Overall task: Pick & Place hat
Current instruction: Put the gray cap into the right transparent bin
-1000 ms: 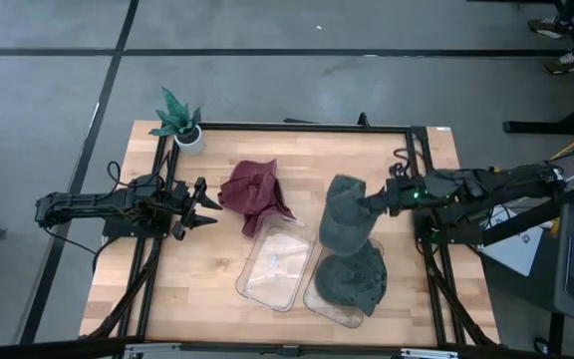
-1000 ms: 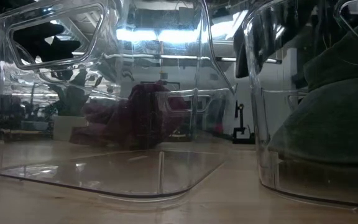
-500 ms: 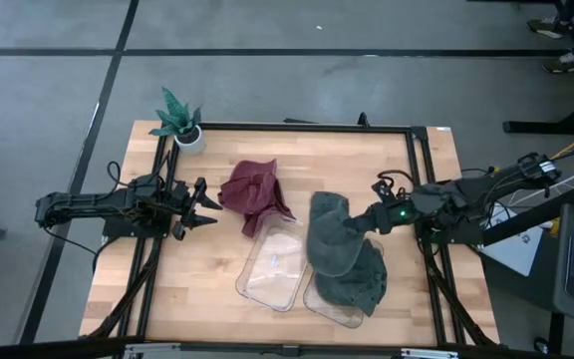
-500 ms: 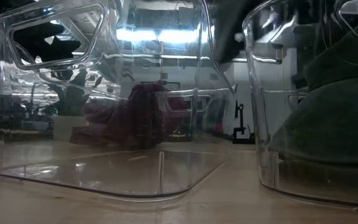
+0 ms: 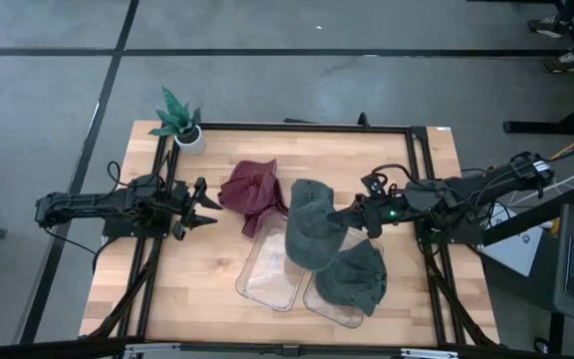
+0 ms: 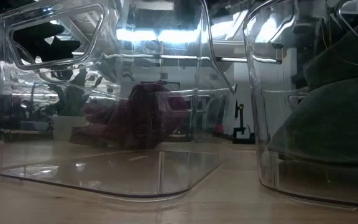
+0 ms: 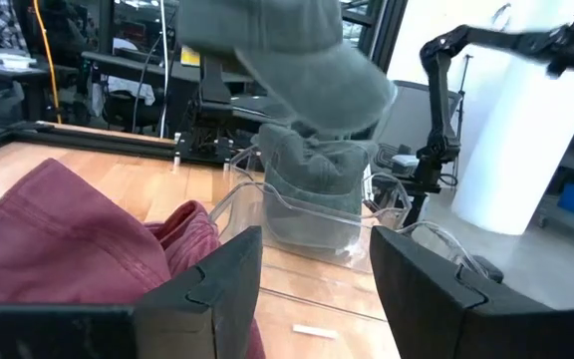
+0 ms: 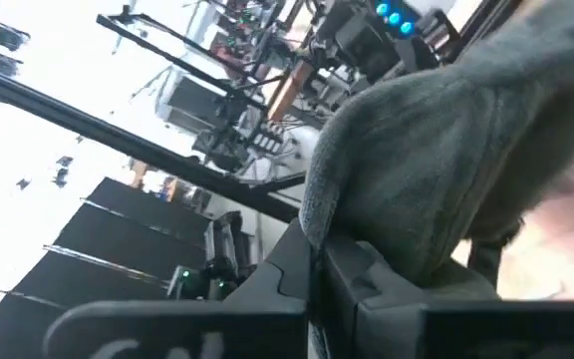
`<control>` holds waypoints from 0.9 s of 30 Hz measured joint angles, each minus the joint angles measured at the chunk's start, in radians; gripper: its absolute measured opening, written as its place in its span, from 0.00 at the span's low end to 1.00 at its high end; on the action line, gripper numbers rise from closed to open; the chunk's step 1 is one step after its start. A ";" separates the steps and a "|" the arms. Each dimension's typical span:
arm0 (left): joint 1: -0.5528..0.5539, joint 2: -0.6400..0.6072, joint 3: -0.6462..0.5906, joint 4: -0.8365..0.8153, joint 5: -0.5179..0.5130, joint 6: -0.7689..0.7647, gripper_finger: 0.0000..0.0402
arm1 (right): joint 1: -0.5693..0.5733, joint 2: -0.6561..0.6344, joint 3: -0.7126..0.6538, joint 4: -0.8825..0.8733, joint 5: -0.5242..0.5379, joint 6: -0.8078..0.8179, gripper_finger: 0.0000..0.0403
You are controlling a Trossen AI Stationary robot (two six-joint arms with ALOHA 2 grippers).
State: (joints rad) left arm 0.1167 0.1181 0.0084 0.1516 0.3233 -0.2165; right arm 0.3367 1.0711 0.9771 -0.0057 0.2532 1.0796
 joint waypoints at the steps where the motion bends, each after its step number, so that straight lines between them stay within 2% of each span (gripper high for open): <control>1: 0.000 0.000 0.000 -0.010 0.000 0.022 0.46 | 0.000 0.020 0.043 -0.041 0.007 -0.013 0.01; 7: 0.001 0.000 0.000 -0.061 0.000 0.130 0.46 | 0.004 0.143 0.359 -0.494 0.072 -0.006 0.01; 10: 0.001 0.000 0.000 -0.059 0.000 0.133 0.46 | 0.031 0.197 0.505 -0.702 0.159 0.070 0.01; 14: 0.001 0.000 0.000 -0.058 0.000 0.133 0.46 | 0.088 0.252 0.650 -0.876 0.281 0.202 0.01; 19: 0.001 0.000 0.000 -0.058 0.000 0.134 0.46 | 0.167 0.315 0.746 -1.016 0.372 0.401 0.01; 27: 0.001 0.000 0.000 -0.051 -0.014 0.229 0.46 | 0.244 0.397 0.776 -1.137 0.371 0.713 0.01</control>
State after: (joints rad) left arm 0.1173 0.1184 0.0086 0.1005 0.3088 0.0128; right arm 0.5809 1.4684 1.7527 -1.1425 0.6246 1.7931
